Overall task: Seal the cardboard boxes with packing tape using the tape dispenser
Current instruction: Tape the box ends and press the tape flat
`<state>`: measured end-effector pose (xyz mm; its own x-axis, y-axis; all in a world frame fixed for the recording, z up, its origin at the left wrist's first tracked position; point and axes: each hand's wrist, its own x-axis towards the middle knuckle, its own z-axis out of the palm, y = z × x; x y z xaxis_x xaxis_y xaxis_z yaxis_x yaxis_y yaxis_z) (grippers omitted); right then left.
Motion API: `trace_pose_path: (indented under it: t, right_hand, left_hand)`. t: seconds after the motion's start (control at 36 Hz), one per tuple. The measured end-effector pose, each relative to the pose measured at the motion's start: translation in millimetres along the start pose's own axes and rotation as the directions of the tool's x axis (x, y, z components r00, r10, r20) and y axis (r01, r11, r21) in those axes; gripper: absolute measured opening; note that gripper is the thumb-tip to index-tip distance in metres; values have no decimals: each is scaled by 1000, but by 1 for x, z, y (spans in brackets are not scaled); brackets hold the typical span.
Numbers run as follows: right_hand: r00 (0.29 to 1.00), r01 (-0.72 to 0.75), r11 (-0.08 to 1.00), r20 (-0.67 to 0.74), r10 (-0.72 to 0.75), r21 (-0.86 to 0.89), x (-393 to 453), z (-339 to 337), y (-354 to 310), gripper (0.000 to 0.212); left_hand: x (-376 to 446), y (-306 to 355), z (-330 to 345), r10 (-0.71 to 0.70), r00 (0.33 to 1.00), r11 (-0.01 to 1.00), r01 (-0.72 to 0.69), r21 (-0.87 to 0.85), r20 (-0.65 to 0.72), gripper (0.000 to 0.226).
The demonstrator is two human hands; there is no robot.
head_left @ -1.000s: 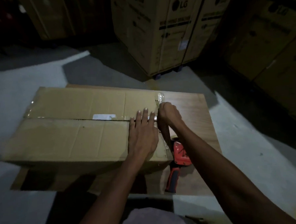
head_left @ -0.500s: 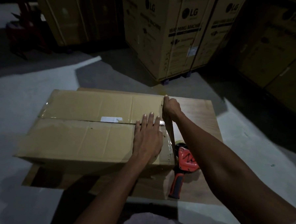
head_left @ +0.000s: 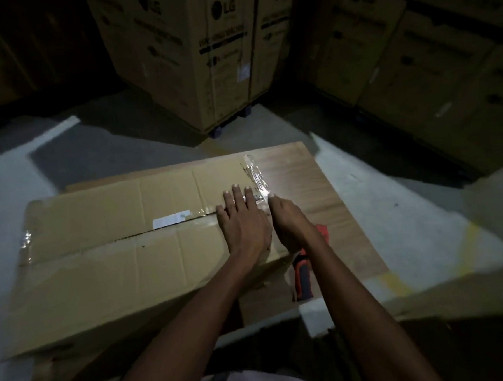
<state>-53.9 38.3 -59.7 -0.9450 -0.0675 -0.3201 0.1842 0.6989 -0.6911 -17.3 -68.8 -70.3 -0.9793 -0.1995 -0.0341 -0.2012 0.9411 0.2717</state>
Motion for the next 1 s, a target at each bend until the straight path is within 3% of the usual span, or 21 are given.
trace_pose_path:
  t: [0.14, 0.31, 0.42, 0.53, 0.64, 0.81, 1.0]
  right_hand:
    - [992, -31, 999, -122, 30, -11, -59, 9, 34, 46]
    - [904, -6, 943, -402, 147, 332, -107, 51, 37, 38]
    - [893, -101, 871, -341, 292, 481, -125, 74, 31, 60]
    - [906, -144, 884, -301, 299, 446, -138, 84, 25, 61]
    - [948, -92, 818, -202, 247, 568, -152, 87, 8, 62]
    - [968, -231, 693, 90, 233, 683, -169, 119, -25, 78]
    - [960, -281, 681, 211, 186, 676, -183, 160, -48, 89]
  left_hand:
    - [0, -3, -4, 25, 1000, 999, -26, -41, -4, 65]
    - [-2, -7, -9, 40, 997, 981, -50, -185, -59, 54]
    - [-6, -14, -15, 16, 993, 918, -60, -391, -115, 45]
    - [-24, -25, -26, 17, 984, 806, -119, -580, -178, 43]
    - [-60, -56, -34, -14, 964, 759, -162, -631, -264, 39]
    - [-115, -127, -40, -188, 917, 685, -134, -716, -352, 32]
    - [-139, -188, -66, -322, 886, 667, -36, -744, -332, 32]
